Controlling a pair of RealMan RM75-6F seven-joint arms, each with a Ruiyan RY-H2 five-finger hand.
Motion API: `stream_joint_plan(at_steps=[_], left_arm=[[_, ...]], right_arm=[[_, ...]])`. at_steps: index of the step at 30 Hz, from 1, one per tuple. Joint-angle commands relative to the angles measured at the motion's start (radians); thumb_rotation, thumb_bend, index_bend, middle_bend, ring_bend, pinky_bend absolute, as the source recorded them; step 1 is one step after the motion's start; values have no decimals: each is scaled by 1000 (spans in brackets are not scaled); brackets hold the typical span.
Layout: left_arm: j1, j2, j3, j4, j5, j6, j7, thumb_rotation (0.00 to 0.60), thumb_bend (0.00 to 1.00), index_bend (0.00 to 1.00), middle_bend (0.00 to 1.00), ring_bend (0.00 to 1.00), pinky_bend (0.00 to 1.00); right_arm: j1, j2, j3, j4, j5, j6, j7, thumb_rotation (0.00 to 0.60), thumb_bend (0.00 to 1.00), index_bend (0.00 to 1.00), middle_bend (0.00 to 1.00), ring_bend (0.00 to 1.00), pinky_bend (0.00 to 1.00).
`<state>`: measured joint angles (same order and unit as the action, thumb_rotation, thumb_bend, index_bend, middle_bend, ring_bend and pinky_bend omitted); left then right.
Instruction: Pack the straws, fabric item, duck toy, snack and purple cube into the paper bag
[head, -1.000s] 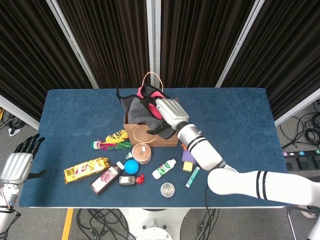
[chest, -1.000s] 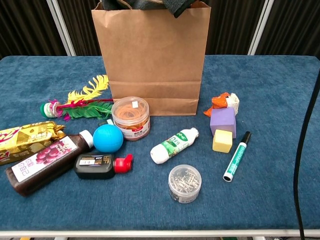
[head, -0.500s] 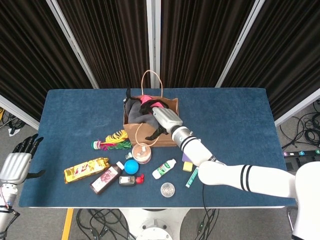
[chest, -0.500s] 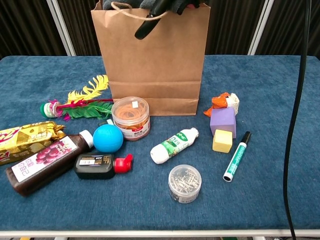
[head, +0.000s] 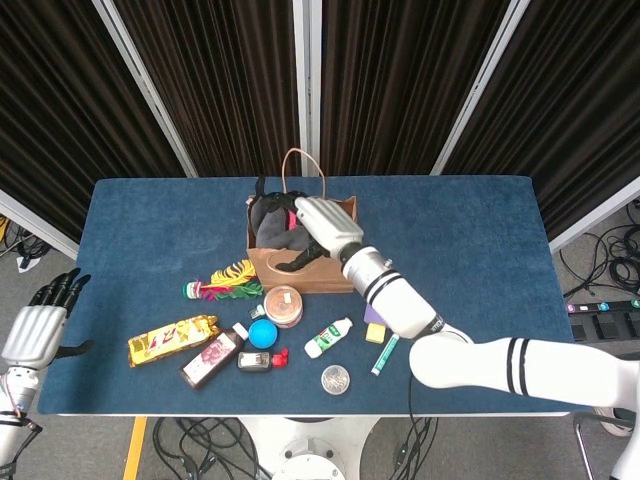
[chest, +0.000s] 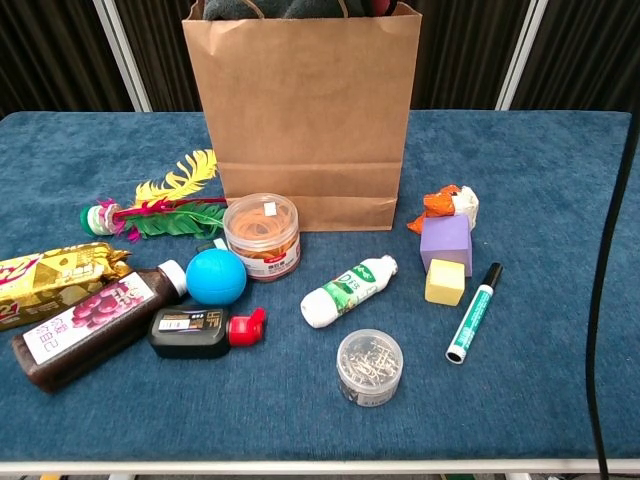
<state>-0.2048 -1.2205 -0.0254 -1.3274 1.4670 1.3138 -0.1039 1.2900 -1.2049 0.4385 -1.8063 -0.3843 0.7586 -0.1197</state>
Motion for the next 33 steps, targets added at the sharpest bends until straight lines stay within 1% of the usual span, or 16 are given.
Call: stream_joint_plan(at_steps=[1,4,7,11,13,16,19,21,22,23,26,29,33], left_arm=[[0,1,0,-3,1,1,3,600,64,85,34,0,166],[0,3,0,-10,2,4,7,600,64,84,34,0,166],[-1,8,0,-18,3,5,14,600,64,84,34,0,166],[-2,14,-1,-29,2,5,23,600,63,85,34,0,166],[-1,15,-1,-33,2,7,27,600,64,84,34,0,166],[-1,14,1,-37,4,7,31,600,64,84,34,0,166],[-2,13,2,-39,6,7,35,600,64,84,34,0,166],[-3,12,2,-40,6,6,36,600,64,85,34,0,166],[-4,11,1,-40,7,6,36,600,64,84,34,0,166],[-5,10,0,-39,7,6,36,600,64,84,34,0,166],[-7,4,-1,-39,11,8,36,600,64,84,34,0,166],[-9,0,1,-38,17,9,36,600,64,84,34,0,166],[-10,-4,4,-37,21,10,35,600,64,84,34,0,166]], right_arm=[[-16,19,15,-23,-19,13,22,600,0,181,228,99,316],[-27,26,25,-38,-35,16,46,600,0,181,225,99,316],[-41,36,52,-55,-68,24,79,600,0,181,227,100,314],[-64,77,77,-97,-109,42,97,600,0,181,231,110,312],[-84,115,72,-134,-132,53,87,600,0,181,231,123,311],[-130,177,46,-195,-183,82,59,600,0,180,230,133,311],[-208,238,-12,-261,-273,187,-8,600,0,179,240,140,312],[-274,256,-75,-294,-331,299,-80,600,0,181,261,156,317],[-312,255,-115,-305,-353,362,-120,600,0,185,277,167,324],[-339,249,-145,-309,-367,400,-145,600,0,187,284,174,327],[-424,215,-230,-286,-397,475,-175,600,0,194,295,184,336],[-493,158,-287,-217,-430,493,-142,600,0,198,296,185,339],[-545,66,-342,-83,-478,453,-95,600,0,205,296,187,343]])
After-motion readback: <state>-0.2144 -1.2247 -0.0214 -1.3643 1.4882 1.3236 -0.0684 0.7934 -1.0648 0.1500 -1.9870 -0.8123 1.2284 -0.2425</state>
